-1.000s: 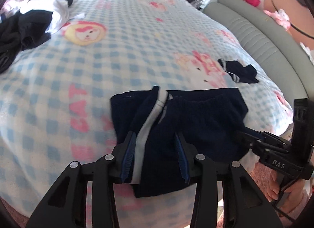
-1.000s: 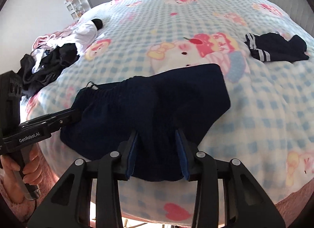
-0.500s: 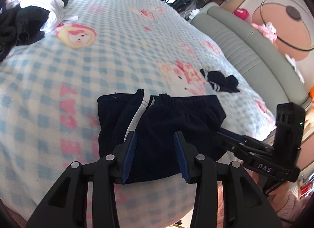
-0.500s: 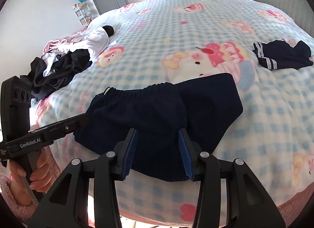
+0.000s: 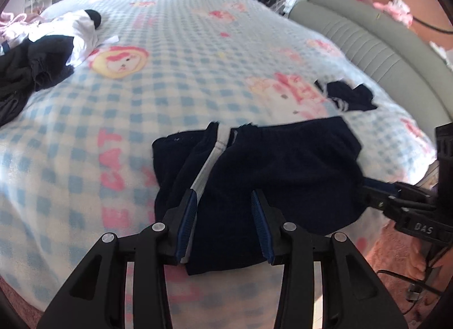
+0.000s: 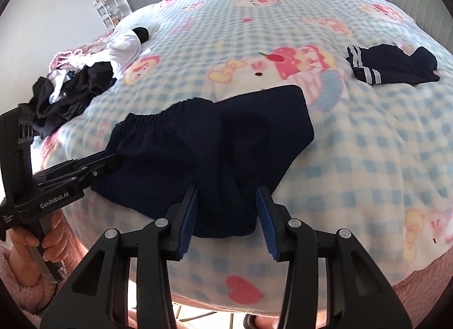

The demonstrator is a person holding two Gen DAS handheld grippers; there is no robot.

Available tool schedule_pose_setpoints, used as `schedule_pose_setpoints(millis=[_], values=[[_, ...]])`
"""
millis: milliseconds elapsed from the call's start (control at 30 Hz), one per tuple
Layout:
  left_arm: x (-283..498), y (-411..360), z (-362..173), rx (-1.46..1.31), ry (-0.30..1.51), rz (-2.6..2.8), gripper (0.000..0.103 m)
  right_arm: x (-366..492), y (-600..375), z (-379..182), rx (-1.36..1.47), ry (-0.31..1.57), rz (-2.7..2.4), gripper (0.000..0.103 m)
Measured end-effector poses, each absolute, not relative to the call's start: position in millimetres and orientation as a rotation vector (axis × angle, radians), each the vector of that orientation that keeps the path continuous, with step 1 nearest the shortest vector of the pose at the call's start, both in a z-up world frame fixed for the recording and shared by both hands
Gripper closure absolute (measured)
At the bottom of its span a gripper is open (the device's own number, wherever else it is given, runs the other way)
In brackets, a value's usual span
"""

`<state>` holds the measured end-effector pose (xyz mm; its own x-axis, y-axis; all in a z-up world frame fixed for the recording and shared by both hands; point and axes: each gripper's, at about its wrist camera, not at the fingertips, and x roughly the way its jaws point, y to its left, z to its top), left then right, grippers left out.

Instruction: Fold clothes

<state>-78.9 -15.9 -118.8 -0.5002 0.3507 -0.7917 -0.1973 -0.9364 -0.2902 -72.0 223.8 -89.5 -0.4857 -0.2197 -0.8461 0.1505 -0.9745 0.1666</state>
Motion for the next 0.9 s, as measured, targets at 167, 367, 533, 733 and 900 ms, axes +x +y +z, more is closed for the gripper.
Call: schedule_pose_setpoints(millis=[167,367,533,733,900], values=[[-80,-28,-121,-1.370,-0.264,2.491,0.068,-79,237,-105,1.483,-0.229,-2.582,0.061],[-79,-59,-113,-1.303,-0.511,2.479,0.057,-71,254,-83,1.424,-0.337,-2.591,0.056],[-87,-55,-128,-1.379,-0.546,2.431,0.040,-73,228,-83,1.415,-0.256,-2.580,0.049],[-91,-55,-140,-1.427,-0.600,2.357,0.034,-98,244,-117,1.538,-0.439,-2.455,0.028],[-100,-32,-131,-1.461,-0.523,2.338,0.066,-117,235,-113,1.512,-0.440,-2.381,0.050]])
